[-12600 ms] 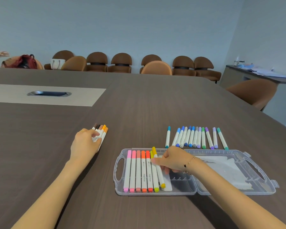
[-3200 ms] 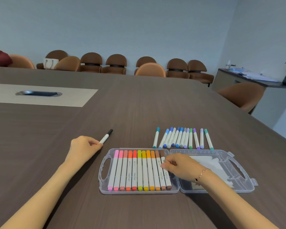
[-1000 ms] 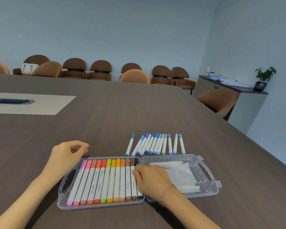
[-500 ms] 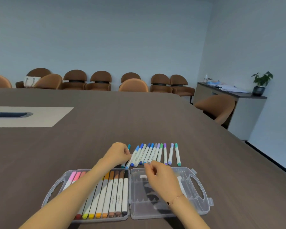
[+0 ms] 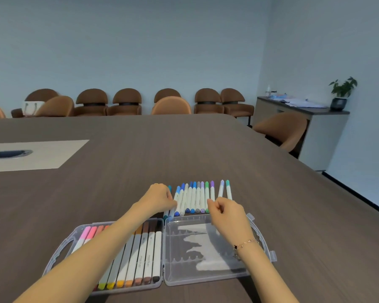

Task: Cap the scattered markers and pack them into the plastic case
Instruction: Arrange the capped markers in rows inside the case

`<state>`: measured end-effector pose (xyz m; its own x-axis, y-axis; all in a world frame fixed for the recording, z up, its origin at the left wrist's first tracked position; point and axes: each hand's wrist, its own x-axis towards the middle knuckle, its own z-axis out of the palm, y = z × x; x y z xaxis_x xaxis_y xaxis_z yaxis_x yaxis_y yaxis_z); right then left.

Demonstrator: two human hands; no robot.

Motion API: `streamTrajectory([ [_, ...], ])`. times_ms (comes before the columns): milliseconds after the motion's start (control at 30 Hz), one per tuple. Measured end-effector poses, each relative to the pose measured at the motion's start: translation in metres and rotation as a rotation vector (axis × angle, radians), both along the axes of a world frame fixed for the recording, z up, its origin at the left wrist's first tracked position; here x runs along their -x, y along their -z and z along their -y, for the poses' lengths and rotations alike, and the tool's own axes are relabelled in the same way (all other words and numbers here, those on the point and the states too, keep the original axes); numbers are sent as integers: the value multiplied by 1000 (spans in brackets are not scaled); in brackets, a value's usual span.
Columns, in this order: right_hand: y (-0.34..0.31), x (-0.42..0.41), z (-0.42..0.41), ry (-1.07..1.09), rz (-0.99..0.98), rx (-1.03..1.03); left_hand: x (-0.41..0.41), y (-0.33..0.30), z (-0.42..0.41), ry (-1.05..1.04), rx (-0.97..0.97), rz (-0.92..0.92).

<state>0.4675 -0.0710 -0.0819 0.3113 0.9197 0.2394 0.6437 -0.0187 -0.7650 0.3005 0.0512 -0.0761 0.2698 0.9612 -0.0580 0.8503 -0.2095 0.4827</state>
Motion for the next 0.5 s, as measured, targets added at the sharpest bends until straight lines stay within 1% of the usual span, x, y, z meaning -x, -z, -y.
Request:
streamTrajectory([
  [133,0,-12,-3,87,60,37,-6,2,-1,-13,-1,53],
  [300,-1,-16,-3,97,149,86,-2,2,-4,-17,11,106],
  [500,3,-21,-6,129,129,89,2,-2,-5,-29,60,116],
])
